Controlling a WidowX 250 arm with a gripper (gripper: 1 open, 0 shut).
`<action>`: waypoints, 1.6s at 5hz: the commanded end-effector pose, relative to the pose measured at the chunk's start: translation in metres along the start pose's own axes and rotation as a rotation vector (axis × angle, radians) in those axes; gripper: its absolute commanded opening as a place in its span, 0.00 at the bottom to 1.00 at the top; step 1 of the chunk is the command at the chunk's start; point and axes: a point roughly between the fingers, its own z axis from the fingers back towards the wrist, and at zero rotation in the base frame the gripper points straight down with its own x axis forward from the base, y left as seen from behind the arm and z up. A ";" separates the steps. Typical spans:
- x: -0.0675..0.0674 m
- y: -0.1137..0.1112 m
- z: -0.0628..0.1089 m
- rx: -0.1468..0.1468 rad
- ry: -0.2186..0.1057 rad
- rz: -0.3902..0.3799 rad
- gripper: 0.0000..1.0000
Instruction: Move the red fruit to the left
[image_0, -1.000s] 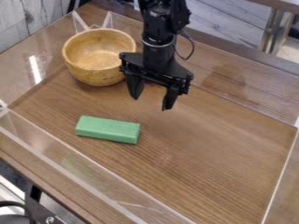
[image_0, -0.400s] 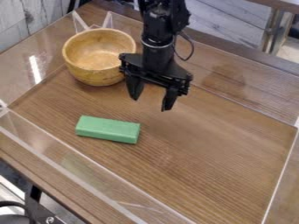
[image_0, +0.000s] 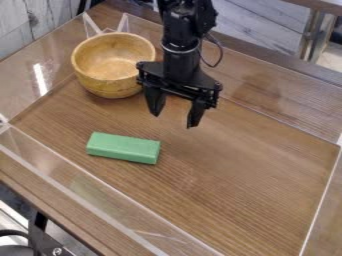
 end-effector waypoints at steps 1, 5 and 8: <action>-0.005 -0.012 0.022 -0.042 -0.060 -0.044 1.00; -0.022 -0.023 0.035 -0.055 -0.107 -0.082 1.00; -0.023 -0.024 0.027 -0.039 -0.101 -0.065 1.00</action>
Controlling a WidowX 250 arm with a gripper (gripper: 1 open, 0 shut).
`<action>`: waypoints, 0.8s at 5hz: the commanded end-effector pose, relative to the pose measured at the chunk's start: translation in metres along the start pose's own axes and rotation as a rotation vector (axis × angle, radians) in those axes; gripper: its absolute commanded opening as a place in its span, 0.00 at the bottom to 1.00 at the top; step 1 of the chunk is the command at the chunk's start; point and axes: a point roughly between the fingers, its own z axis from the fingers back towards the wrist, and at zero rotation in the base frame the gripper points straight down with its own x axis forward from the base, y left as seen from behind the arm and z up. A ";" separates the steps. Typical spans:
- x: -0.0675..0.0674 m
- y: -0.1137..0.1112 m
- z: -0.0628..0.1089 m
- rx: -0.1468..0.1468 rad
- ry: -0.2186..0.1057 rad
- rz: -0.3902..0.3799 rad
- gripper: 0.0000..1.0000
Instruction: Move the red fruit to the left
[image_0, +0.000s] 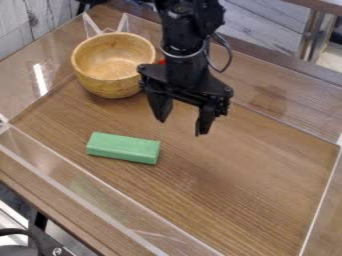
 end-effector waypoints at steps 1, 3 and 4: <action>0.003 -0.001 0.002 0.004 -0.019 -0.008 1.00; 0.005 0.000 0.003 0.001 -0.019 -0.011 1.00; 0.006 0.000 0.004 -0.002 -0.020 -0.009 1.00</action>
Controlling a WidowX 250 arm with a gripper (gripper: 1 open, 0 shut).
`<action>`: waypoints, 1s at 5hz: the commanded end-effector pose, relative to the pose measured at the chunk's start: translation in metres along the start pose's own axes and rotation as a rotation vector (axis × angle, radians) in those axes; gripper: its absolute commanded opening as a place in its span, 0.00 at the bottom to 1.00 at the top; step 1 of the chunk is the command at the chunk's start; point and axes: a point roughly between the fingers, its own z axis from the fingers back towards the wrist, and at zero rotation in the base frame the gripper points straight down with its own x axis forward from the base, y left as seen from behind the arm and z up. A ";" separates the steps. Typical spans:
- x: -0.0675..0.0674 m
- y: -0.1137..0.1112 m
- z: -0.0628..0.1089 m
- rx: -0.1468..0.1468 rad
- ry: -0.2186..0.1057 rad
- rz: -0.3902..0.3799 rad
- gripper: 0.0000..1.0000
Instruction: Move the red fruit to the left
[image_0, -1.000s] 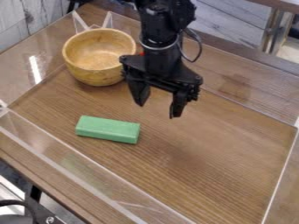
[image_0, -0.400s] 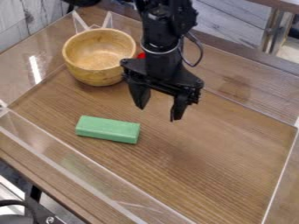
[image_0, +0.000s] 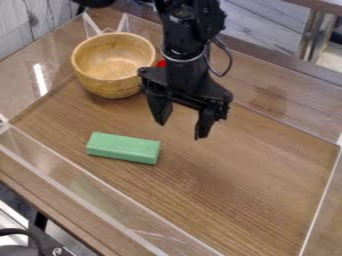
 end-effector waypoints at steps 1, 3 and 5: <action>0.011 0.000 0.009 -0.009 -0.039 0.005 1.00; 0.015 0.003 0.011 -0.009 -0.046 0.018 1.00; 0.013 0.004 0.014 -0.011 -0.053 0.021 1.00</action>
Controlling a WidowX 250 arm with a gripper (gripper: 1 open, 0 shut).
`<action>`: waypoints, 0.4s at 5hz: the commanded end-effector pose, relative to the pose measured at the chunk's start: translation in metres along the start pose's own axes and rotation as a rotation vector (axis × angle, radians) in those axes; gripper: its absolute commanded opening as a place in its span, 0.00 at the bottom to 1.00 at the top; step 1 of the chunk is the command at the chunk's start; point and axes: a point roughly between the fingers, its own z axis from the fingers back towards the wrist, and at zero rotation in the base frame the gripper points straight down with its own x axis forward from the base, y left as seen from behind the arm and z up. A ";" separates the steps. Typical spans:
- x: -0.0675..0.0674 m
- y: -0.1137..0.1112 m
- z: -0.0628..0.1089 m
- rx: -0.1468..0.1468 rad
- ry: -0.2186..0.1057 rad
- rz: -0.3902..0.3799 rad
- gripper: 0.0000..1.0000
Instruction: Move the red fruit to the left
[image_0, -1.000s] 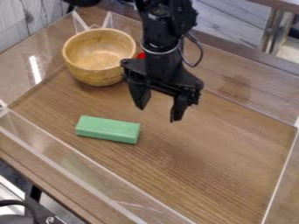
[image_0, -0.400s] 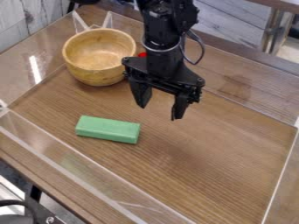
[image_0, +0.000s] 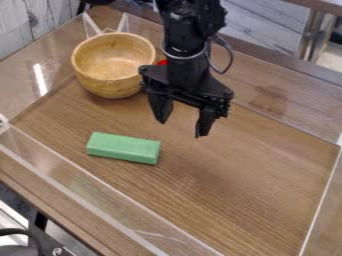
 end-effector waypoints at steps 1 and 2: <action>0.010 0.002 0.015 -0.008 -0.064 0.010 1.00; 0.009 0.002 0.016 -0.007 -0.068 0.011 1.00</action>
